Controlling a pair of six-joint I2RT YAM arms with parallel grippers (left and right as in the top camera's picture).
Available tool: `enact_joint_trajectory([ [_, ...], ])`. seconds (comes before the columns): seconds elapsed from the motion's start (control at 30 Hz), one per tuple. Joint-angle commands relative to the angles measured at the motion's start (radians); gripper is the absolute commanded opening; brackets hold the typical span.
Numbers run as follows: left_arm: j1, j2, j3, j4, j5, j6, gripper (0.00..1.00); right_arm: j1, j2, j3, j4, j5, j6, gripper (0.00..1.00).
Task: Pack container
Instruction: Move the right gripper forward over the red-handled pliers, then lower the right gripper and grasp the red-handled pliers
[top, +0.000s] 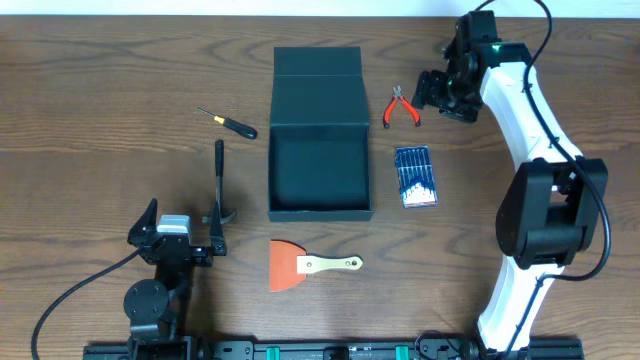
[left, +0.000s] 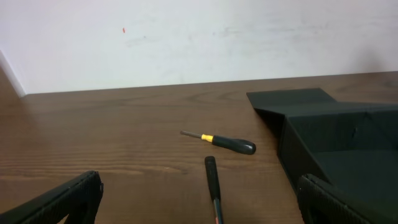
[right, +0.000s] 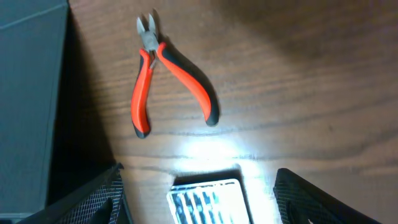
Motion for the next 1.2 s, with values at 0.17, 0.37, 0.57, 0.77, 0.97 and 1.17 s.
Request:
enact_joint_trajectory([
  [0.17,0.005,-0.005,-0.016,-0.036,0.006,0.013,0.99,0.014,0.051,0.026,0.053,-0.003,-0.157,0.88],
  [0.37,0.005,-0.005,-0.016,-0.036,0.006,0.013,0.98,0.013,0.079,0.026,0.057,0.033,-0.278,0.86],
  [0.57,0.005,-0.005,-0.016,-0.036,0.006,0.013,0.99,0.011,0.113,0.026,0.068,0.034,-0.312,0.85],
  [0.77,0.005,-0.005,-0.016,-0.036,0.006,0.013,0.99,0.014,0.146,0.026,0.072,0.034,-0.359,0.80],
  [0.97,0.005,-0.005,-0.016,-0.036,0.006,0.013,0.98,0.021,0.183,0.026,0.078,0.038,-0.368,0.79],
  [1.17,0.005,-0.005,-0.016,-0.036,0.006,0.013,0.98,0.048,0.209,0.026,0.102,0.055,-0.381,0.76],
])
